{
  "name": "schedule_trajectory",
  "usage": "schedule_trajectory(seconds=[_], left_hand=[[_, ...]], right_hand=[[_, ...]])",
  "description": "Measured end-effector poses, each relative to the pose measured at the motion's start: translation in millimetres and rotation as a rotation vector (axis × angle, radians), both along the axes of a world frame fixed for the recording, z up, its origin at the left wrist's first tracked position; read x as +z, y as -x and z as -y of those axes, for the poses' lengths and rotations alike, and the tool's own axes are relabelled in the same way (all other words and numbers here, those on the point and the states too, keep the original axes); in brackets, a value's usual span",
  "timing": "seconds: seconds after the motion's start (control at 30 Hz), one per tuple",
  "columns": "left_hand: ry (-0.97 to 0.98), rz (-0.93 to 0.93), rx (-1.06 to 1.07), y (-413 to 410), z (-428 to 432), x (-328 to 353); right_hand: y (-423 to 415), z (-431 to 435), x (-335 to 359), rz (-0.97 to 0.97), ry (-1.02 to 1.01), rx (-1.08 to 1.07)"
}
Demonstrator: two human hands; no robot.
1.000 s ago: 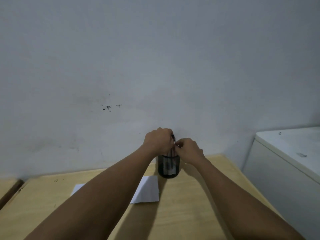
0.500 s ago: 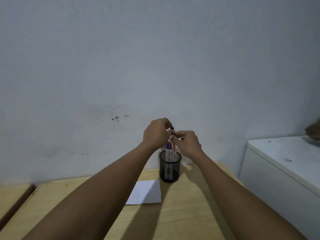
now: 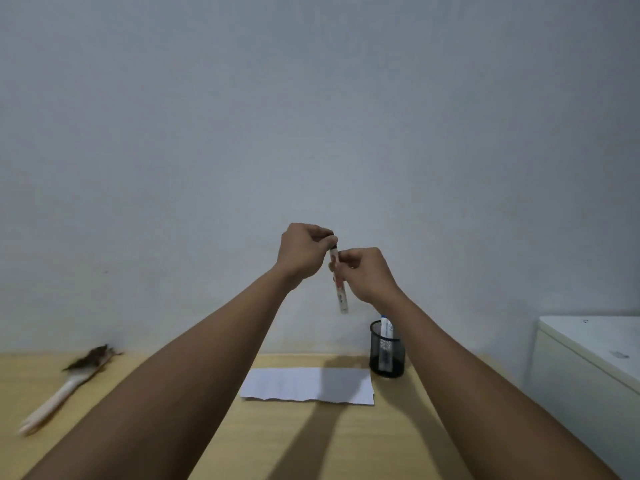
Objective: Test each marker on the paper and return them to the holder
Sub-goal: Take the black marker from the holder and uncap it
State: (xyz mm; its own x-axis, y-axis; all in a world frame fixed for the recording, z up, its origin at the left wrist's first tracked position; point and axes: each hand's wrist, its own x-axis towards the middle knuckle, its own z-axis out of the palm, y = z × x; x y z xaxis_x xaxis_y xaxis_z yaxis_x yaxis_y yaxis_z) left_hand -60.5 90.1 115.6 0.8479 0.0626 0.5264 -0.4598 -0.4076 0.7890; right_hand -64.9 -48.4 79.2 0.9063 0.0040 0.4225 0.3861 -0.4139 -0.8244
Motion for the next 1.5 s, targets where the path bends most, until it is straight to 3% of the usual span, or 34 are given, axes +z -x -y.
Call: schedule_trajectory(seconds=[0.23, 0.5, 0.83, 1.03, 1.17, 1.5], left_hand=[[-0.039, -0.07, 0.185, -1.0, -60.4, -31.3], [-0.149, -0.14, 0.319, -22.5, -80.2, -70.0], [-0.073, -0.169, 0.383, -65.2, -100.2, -124.5], [-0.295, -0.323, 0.442, -74.7, -147.2, -195.0], [-0.277, -0.47, 0.432, -79.6, -171.8, -241.0], [-0.423, -0.466, 0.475, -71.0, -172.7, -256.3]], right_hand=[[0.6, -58.9, -24.9, -0.071, 0.003, 0.06], [-21.8, -92.9, -66.9, -0.1, 0.03, -0.046], [-51.0, -99.9, -119.1, -0.189, 0.106, -0.131], [-64.8, -101.1, -148.2, -0.188, 0.011, -0.087], [-73.6, -108.1, -154.9, -0.201, -0.045, -0.032], [-81.4, -117.0, -162.2, -0.175, -0.066, 0.028]])
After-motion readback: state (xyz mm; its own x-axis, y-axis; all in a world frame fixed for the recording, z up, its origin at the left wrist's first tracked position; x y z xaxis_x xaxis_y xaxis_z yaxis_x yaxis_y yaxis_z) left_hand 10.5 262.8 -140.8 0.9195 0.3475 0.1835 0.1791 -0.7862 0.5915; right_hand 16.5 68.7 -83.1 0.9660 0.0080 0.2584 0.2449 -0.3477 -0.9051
